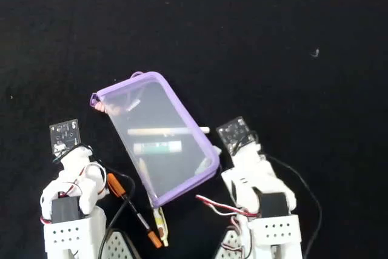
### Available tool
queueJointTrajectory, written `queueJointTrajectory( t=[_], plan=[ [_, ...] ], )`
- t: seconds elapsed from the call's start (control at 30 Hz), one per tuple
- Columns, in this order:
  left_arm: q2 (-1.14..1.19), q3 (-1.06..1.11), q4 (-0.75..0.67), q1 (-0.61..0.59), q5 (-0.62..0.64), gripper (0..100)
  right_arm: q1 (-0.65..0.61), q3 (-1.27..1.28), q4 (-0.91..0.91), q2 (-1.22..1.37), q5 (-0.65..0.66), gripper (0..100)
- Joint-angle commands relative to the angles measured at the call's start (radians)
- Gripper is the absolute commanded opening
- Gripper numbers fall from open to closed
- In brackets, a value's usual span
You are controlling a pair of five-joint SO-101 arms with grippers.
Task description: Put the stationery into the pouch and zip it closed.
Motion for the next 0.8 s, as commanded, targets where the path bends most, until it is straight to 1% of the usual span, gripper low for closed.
queueJointTrajectory(
  t=[0.0, 0.13, 0.3, 0.37, 0.5, 0.57, 0.77],
  plan=[
    [-0.003, 0.022, 0.003, 0.013, -0.008, 4, 0.02, -0.001, -0.003, -0.01, -0.028, 4.4],
    [-0.003, 0.022, 0.003, 0.013, -0.008, 4, 0.02, -0.002, -0.006, -0.01, -0.112, 4.4],
    [-0.003, 0.022, 0.003, 0.013, -0.008, 4, 0.029, -0.002, -0.006, -0.01, -0.126, 4.4],
    [-0.003, 0.022, 0.003, 0.013, -0.008, 4, 0.077, -0.002, -0.021, -0.01, -0.133, 4.5],
    [-0.003, 0.022, 0.003, 0.013, -0.008, 4, 0.195, -0.005, -0.077, -0.01, -0.281, 4.5],
    [-0.003, 0.022, -0.002, 0.012, -0.008, 4, 0.229, -0.01, -0.086, -0.01, -0.319, 4.5],
    [-0.003, 0.019, -0.023, 0.012, -0.008, 4, 0.238, -0.031, -0.11, -0.019, -0.33, 4.6]
  ],
)
